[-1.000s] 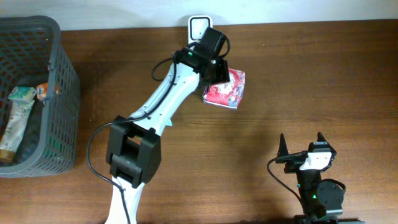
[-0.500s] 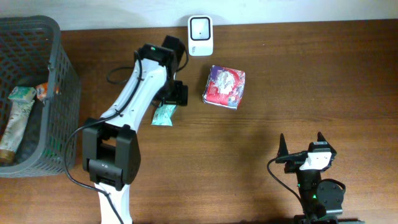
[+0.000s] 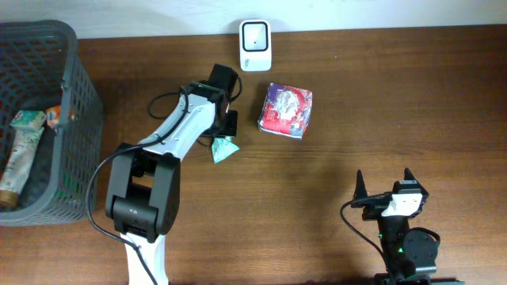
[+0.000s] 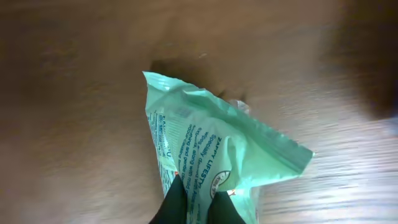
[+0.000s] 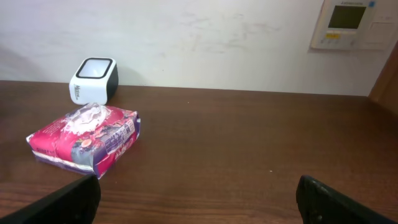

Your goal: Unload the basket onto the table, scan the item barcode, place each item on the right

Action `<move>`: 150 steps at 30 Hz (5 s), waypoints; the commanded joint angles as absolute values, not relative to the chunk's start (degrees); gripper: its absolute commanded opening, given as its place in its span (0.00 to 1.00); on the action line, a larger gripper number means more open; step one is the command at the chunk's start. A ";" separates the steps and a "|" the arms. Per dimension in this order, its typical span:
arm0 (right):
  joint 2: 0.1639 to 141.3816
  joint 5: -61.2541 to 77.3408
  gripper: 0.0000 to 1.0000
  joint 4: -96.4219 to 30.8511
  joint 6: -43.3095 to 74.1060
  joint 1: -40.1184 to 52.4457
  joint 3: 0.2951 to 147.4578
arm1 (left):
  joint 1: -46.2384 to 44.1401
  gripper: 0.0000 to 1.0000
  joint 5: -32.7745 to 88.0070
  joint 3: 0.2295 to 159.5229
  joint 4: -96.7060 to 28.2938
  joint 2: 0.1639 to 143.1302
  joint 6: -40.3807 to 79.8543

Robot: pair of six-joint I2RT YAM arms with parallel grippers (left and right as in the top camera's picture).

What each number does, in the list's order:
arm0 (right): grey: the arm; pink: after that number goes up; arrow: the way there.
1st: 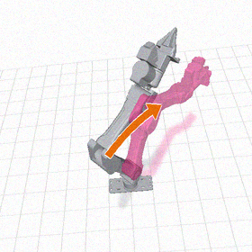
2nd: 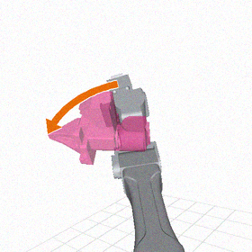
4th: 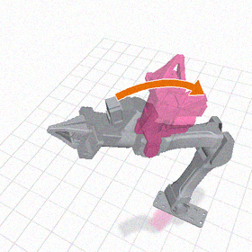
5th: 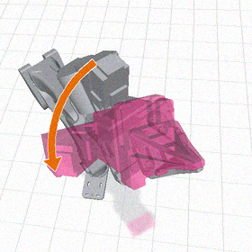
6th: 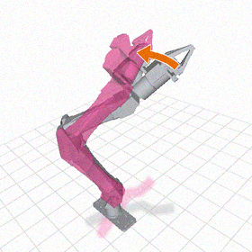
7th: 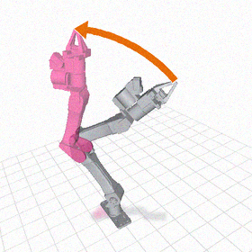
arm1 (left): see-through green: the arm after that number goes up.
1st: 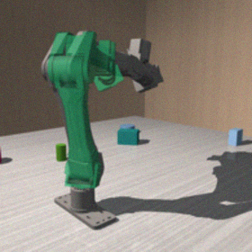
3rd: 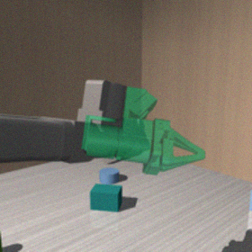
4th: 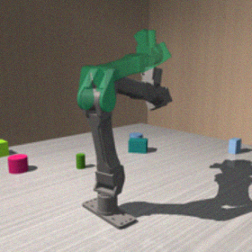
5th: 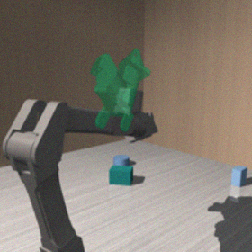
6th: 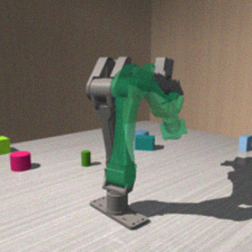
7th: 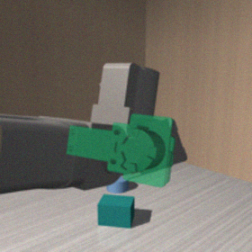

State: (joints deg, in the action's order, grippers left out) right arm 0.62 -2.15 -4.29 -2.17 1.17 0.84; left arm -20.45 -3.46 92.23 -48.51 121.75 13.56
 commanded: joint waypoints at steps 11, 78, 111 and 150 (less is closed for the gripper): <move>0.21 -2.83 0.99 -4.45 -2.59 1.48 0.32 | -24.60 0.00 8.12 93.03 -23.03 121.95 20.05; 0.21 -2.83 0.99 -4.45 -2.59 1.48 0.32 | 28.47 1.00 -11.00 99.37 -39.09 86.13 -3.20; 0.19 -2.83 0.99 -4.45 -2.59 1.48 0.32 | 30.61 0.90 4.03 99.31 -37.21 117.78 -14.83; 0.21 -2.83 0.99 -4.43 -2.59 1.48 0.32 | 37.45 0.72 -26.89 94.41 -44.05 123.35 -36.88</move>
